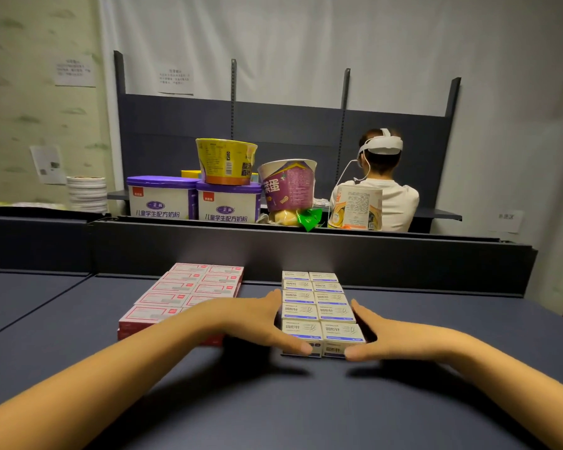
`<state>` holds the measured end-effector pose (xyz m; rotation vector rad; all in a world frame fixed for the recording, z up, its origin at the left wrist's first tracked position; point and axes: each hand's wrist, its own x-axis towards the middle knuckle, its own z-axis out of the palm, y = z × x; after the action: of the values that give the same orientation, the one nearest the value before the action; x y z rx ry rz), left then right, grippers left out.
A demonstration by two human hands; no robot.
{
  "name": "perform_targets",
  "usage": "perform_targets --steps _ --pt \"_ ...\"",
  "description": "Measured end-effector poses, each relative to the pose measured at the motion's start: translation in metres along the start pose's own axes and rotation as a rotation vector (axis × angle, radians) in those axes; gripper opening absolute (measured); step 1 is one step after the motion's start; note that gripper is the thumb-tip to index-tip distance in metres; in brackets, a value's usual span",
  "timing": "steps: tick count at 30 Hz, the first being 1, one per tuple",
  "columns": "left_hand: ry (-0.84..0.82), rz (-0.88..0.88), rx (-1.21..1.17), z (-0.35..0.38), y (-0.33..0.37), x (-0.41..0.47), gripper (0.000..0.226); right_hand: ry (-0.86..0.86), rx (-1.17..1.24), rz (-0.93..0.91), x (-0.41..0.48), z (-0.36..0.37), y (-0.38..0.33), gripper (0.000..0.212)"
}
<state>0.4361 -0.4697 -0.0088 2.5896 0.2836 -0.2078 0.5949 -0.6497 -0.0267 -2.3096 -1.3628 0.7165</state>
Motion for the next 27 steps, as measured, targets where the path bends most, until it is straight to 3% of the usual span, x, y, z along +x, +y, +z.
perform_targets --steps 2,5,10,15,20,23,25,27 --pt "-0.009 -0.066 0.012 -0.015 0.005 0.0 0.074 0.016 0.051 0.086 0.001 -0.011 0.003 0.12" --pt "-0.005 -0.14 0.052 -0.032 0.002 0.016 0.053 0.112 0.102 0.123 0.011 -0.022 -0.001 0.087" --pt "-0.051 -0.197 0.067 -0.026 -0.022 0.054 0.053 0.093 0.17 0.043 0.028 -0.014 -0.013 0.056" --pt "-0.034 -0.221 0.029 -0.024 -0.025 0.066 0.054 0.068 0.124 0.056 0.032 -0.011 -0.016 0.071" --pt "0.044 -0.354 -0.002 -0.029 -0.034 0.078 0.063 0.133 0.068 0.207 0.044 -0.017 -0.011 0.094" --pt "0.07 -0.388 -0.025 -0.028 -0.035 0.085 0.067 0.146 0.073 0.207 0.051 -0.017 -0.01 0.092" --pt "0.067 -0.378 -0.04 -0.028 -0.037 0.089 0.069 0.112 0.095 0.134 0.051 -0.016 -0.011 0.072" --pt "0.061 -0.377 -0.047 -0.028 -0.039 0.092 0.07 0.081 0.146 0.052 0.049 -0.016 -0.013 0.032"
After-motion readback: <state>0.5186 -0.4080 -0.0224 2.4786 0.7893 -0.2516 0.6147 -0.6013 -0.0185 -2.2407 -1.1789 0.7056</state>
